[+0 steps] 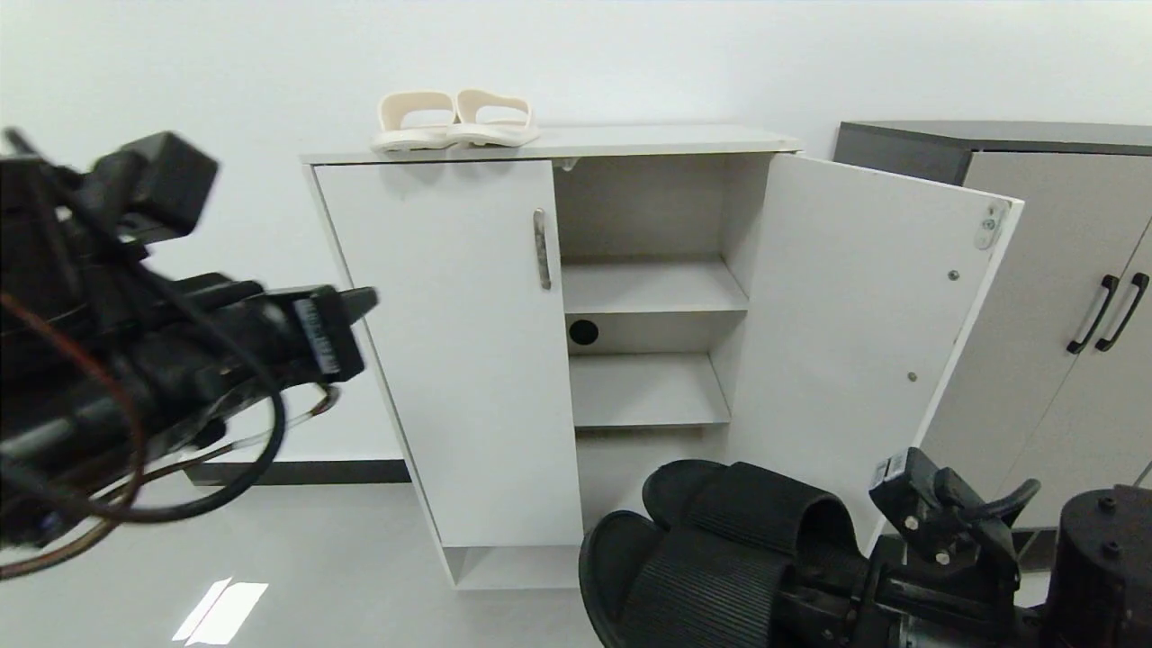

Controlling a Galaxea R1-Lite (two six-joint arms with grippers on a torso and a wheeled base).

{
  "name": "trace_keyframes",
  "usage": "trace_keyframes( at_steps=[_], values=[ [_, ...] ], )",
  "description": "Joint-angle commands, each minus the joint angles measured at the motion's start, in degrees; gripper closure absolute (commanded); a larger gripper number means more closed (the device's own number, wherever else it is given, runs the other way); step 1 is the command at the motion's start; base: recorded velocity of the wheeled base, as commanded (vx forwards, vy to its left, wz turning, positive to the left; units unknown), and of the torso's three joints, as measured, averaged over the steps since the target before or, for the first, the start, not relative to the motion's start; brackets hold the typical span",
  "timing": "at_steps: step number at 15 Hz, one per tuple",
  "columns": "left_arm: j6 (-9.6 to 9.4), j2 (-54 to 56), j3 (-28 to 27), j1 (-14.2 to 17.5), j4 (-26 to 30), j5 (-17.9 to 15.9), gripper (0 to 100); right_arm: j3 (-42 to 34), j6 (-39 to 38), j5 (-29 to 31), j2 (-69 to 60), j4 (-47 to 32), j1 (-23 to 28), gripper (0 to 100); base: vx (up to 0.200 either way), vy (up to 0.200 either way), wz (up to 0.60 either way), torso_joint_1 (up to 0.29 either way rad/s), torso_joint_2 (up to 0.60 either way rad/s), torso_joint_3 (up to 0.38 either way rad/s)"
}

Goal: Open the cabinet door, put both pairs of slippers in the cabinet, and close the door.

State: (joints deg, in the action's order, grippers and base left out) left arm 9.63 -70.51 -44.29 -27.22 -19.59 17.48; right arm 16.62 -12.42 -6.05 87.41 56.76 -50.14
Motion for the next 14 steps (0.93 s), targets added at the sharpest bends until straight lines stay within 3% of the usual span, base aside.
trace_keyframes(
  at_steps=[1, 3, 4, 6, 8, 9, 10, 11, 12, 14],
  values=[
    [-2.60, 19.8, 16.3, 12.2, 3.4, 7.8, 100, 0.3, -0.1, 0.2, 0.7, 0.0, -0.3, 100, 0.000, 0.000, 0.00, 0.000, 0.00, 0.000],
    [-2.51, 25.9, 28.9, 24.0, 1.9, 7.4, 100, 0.3, 0.0, 0.2, 0.3, 0.0, -0.3, 100, 0.000, 0.000, 0.00, 0.000, 0.00, 0.000],
    [-2.42, 29.8, 35.0, 27.1, -0.4, 7.4, 100, 0.3, 0.0, 0.2, 0.2, 0.0, -0.3, 100, 0.000, 0.000, 0.00, 0.000, 0.00, 0.000],
    [-2.51, 38.7, 43.6, 33.1, -1.7, 7.3, 100, 0.2, 0.0, 0.2, -0.1, 0.0, -0.3, 100, 0.000, 0.000, 0.00, 0.000, 0.00, 0.000],
    [-2.69, 48.8, 44.3, 34.3, 6.4, 7.0, 100, 0.2, 0.0, 0.2, -0.1, 0.0, -0.3, 100, 0.000, 0.000, 0.00, 0.000, 0.00, 0.000],
    [-3.83, 56.5, 44.3, 34.1, 14.6, 4.7, 100, 0.2, 0.0, 0.2, 0.0, 0.0, -0.3, 100, 0.000, 0.000, 0.00, 0.000, 0.00, 0.000],
    [-5.68, 65.3, 43.9, 32.9, 19.5, -1.9, 100, 0.0, 0.0, 0.2, 0.0, 0.0, -0.4, 100, 0.000, 0.000, 0.00, 0.000, 0.00, 0.000],
    [-5.50, 65.1, 44.1, 32.8, 18.0, -6.8, 100, -0.1, 0.0, 0.2, 0.0, 0.0, -0.3, 100, 0.000, 0.000, 0.00, 0.000, 0.00, 0.000],
    [-5.59, 65.5, 44.1, 32.8, 17.9, -9.4, 100, -0.2, 0.0, 0.1, 0.0, 0.0, -0.4, 100, 0.000, 0.000, 0.00, 0.000, 0.00, 0.000],
    [-6.47, 65.4, 44.0, 32.4, 18.3, -22.7, 100, -0.4, 0.1, 0.1, 0.0, 0.0, -0.4, 100, 0.000, 0.000, 0.00, 0.000, 0.00, 0.000]
  ],
)
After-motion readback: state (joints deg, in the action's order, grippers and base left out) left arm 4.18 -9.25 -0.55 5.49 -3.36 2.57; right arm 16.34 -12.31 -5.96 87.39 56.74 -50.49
